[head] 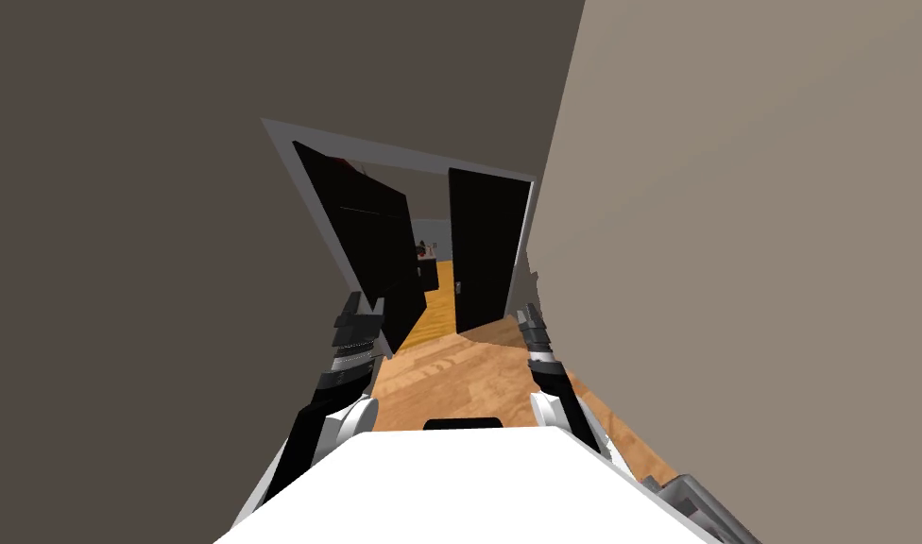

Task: Push the door open

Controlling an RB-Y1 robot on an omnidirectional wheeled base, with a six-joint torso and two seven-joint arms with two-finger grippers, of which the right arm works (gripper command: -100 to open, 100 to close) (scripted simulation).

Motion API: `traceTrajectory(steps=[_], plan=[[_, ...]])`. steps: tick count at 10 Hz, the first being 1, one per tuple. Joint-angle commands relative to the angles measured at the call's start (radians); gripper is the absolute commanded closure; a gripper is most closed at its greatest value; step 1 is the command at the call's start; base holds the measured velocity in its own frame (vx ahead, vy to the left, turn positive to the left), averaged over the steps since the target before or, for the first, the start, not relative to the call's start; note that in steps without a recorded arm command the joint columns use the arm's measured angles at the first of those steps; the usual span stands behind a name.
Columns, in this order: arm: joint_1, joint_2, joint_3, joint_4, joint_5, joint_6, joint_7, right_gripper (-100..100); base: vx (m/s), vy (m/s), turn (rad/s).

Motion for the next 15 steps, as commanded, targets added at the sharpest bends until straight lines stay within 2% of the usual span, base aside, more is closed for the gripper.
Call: traceTrajectory(steps=[1,7,11,12,13,15], plan=[[-0.02,0.002,0.004,0.041,0.003,-0.007,0.004,-100,0.094,-0.003,0.033],[-0.092,-0.006,0.008,0.205,0.004,-0.041,0.008,-100,0.104,0.009,0.036],[-0.144,-0.008,0.011,0.33,0.005,-0.065,0.01,-100,0.093,0.0,0.04],[-0.158,-0.008,0.011,0.356,0.005,-0.071,0.01,-100,0.116,0.005,0.04],[-0.158,-0.008,0.011,0.362,0.005,-0.071,0.01,-100,0.072,-0.004,0.014],[-0.185,-0.008,0.013,0.423,0.006,-0.084,0.012,-100,0.058,-0.001,0.035]])
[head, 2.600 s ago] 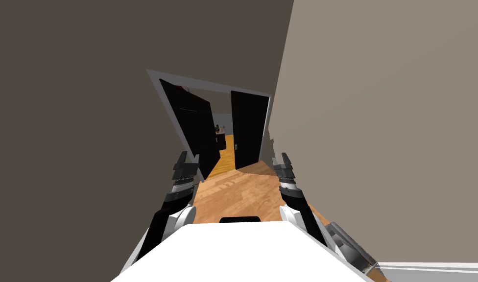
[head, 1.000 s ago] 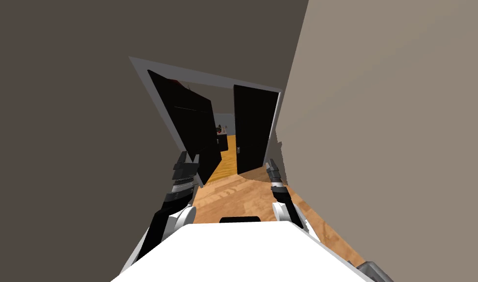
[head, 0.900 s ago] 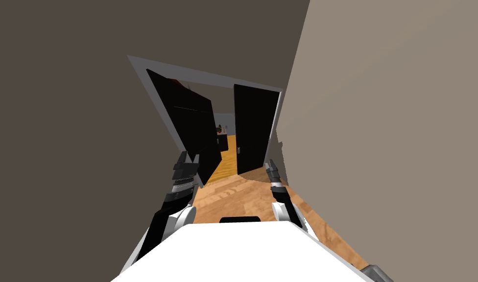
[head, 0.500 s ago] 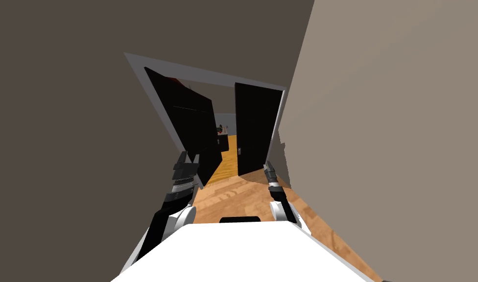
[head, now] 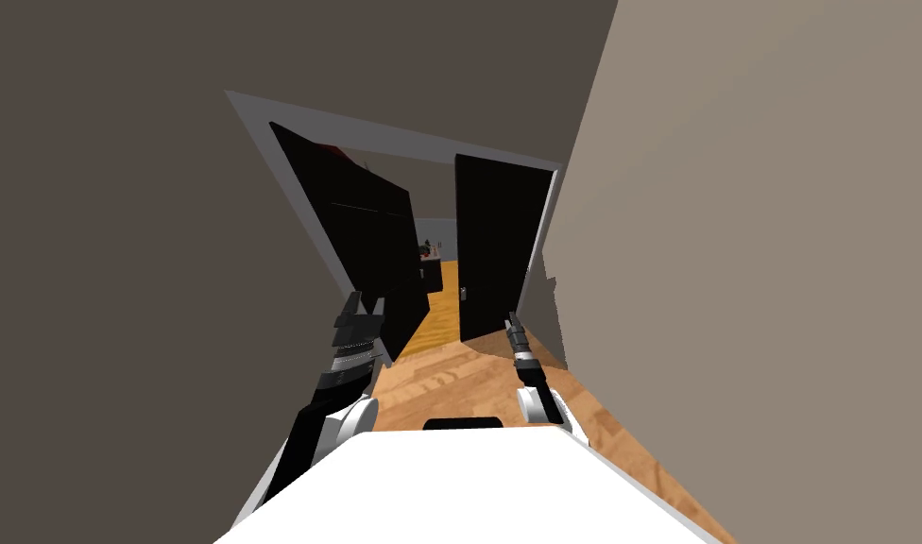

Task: Push the door open

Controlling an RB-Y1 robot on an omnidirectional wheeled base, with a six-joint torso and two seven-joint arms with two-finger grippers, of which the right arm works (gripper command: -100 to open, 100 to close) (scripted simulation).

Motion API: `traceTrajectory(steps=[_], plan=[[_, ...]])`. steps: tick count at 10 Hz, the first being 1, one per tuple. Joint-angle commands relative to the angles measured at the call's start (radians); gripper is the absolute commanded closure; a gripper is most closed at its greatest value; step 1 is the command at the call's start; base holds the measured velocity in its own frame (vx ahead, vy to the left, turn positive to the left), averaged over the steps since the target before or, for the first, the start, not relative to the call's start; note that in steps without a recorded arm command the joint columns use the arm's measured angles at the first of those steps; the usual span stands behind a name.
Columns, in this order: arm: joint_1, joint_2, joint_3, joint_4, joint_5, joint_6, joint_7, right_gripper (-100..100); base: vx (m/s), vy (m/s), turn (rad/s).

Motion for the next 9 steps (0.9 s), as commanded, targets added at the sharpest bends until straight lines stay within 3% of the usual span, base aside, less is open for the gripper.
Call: traceTrajectory(steps=[1,9], plan=[[-0.022,-0.001,0.0,0.05,-0.001,-0.013,0.0,-100,0.093,-0.003,0.042],[-0.12,0.008,0.005,0.282,0.001,-0.058,0.004,-100,0.088,-0.002,0.038]])
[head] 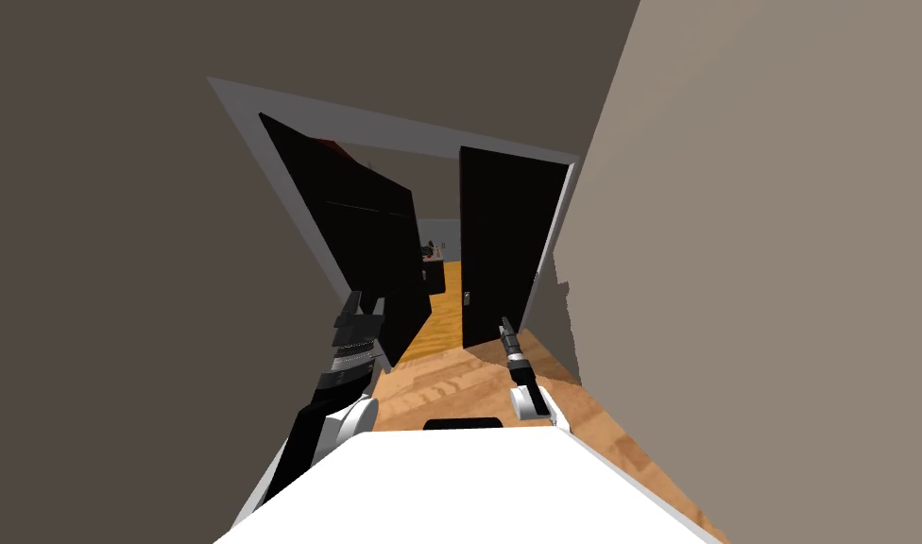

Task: Push the door open

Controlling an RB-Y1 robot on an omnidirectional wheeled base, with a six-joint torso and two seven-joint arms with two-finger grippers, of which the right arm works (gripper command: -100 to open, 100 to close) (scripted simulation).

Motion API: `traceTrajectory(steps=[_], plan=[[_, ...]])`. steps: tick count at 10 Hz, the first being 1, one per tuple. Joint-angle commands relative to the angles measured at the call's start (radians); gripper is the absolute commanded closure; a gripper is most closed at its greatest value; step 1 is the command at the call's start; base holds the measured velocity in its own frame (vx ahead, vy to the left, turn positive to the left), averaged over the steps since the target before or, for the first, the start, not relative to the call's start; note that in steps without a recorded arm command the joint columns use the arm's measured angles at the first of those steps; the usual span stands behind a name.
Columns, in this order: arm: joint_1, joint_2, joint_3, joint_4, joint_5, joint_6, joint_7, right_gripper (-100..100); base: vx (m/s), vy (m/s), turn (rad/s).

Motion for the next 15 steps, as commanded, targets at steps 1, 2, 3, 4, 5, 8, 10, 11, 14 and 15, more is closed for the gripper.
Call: traceTrajectory(steps=[1,2,3,4,5,8,10,11,14,15], plan=[[-0.021,0.002,0.001,0.05,0.0,-0.013,0.0,-100,0.093,-0.003,0.042],[-0.034,0.004,0.002,0.08,0.0,-0.019,0.001,-100,0.098,-0.004,0.04],[-0.034,0.004,0.002,0.086,0.0,-0.019,0.001,-100,0.068,0.0,0.012],[-0.048,0.007,0.003,0.117,0.001,-0.025,0.001,-100,0.065,0.001,0.022],[-0.061,0.01,0.003,0.149,0.001,-0.032,0.002,-100,0.08,-0.009,0.036],[-0.1,0.02,0.006,0.241,0.002,-0.05,0.003,-100,0.092,0.001,0.043],[-0.126,0.027,0.007,0.294,0.002,-0.062,0.005,-100,0.098,-0.012,0.04],[-0.138,0.031,0.007,0.328,0.002,-0.068,0.005,-100,0.112,-0.018,0.037],[-0.173,0.044,0.009,0.41,0.003,-0.084,0.007,-100,0.099,-0.009,0.033],[-0.184,0.048,0.01,0.436,0.003,-0.089,0.007,-100,0.099,0.009,0.038]])
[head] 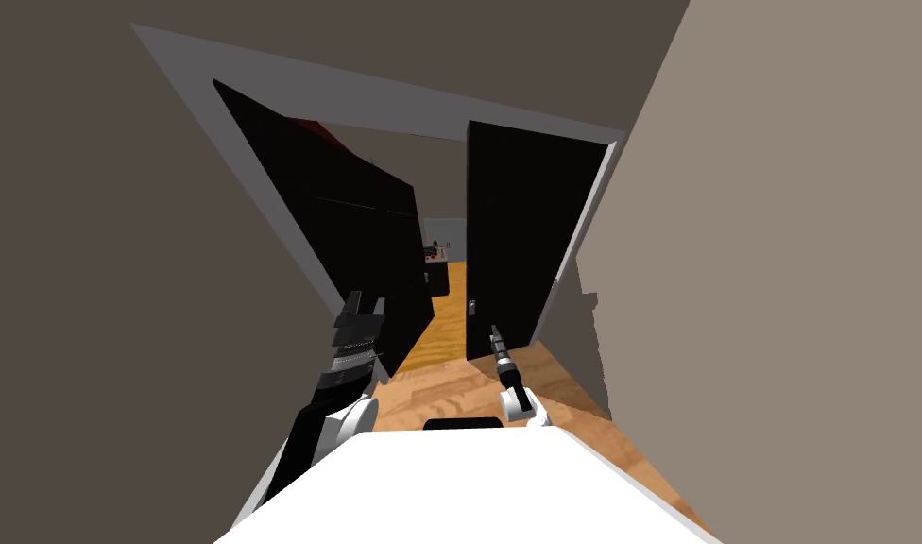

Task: Push the door open

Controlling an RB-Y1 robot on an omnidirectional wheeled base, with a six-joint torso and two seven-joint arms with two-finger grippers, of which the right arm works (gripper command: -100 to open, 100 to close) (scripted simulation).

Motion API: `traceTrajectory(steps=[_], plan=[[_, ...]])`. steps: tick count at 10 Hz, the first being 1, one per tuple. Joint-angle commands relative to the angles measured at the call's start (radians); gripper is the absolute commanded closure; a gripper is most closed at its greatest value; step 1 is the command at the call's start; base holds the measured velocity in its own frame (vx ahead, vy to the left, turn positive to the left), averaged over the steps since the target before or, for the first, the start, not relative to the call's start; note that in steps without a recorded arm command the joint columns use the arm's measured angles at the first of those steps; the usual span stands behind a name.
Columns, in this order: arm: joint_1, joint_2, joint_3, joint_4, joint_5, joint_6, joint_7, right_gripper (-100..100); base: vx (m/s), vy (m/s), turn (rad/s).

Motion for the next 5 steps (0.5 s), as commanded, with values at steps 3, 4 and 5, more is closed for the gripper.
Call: traceTrajectory(steps=[3,4,5], plan=[[-0.033,0.019,0.003,0.08,0.002,-0.015,0.003,-100,0.098,-0.012,0.031],[-0.043,0.023,0.004,0.104,0.002,-0.02,0.004,-100,0.091,-0.02,0.03],[-0.051,0.028,0.004,0.123,0.002,-0.024,0.004,-100,0.087,-0.016,0.025]])
